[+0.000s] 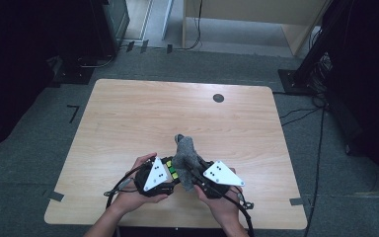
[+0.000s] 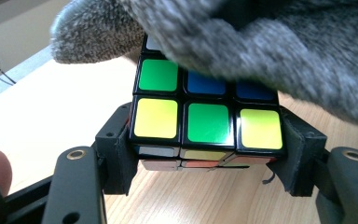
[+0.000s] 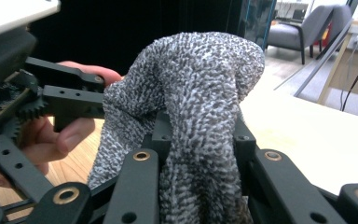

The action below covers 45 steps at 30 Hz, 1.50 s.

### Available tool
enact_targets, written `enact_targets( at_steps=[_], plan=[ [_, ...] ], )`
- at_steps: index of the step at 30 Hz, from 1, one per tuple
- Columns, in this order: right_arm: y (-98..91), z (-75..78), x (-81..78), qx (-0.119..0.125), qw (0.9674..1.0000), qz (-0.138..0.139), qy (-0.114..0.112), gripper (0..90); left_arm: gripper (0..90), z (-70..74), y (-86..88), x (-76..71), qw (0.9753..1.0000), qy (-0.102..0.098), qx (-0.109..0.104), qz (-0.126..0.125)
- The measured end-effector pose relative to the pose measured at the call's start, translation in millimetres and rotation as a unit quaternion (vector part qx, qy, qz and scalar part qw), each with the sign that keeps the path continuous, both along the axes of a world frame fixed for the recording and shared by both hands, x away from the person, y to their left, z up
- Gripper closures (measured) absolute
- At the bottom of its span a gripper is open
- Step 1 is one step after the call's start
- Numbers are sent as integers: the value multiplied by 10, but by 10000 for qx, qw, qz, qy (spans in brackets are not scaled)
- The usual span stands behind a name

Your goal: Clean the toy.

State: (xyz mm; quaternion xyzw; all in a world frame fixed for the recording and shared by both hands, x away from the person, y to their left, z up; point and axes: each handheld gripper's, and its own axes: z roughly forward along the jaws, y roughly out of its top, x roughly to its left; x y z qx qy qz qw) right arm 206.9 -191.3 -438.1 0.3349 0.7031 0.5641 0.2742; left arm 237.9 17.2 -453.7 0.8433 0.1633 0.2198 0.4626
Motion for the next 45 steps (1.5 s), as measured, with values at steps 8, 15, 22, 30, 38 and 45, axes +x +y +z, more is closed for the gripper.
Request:
enact_targets(
  at_steps=[8, 15, 22, 30, 38, 45],
  plan=[
    [46, 28, -12, -68, 9994, 284, -182, 720, 341, 19, 79, -8, 9996, -107, -251, -100],
    [-255, 12, 108, 1131, 9928, 184, 358, 715, 341, 69, 205, -33, 9913, -159, -1198, -531],
    [-279, -109, 175, 1062, 9922, -69, 649, 715, 341, 82, 280, 1, 9865, 8, -1519, -614],
    [-171, 70, 41, 1221, 9923, 133, 179, 709, 341, 88, 264, -15, 9864, 10, -1523, -617],
    [-206, 13, 69, 1349, 9902, 134, 342, 704, 341, 66, 255, 11, 9897, 3, -1349, -478],
    [-277, -79, 148, 1024, 9936, -215, 429, 711, 340, 134, 397, 72, 9751, 326, -2152, -425]
  ],
)
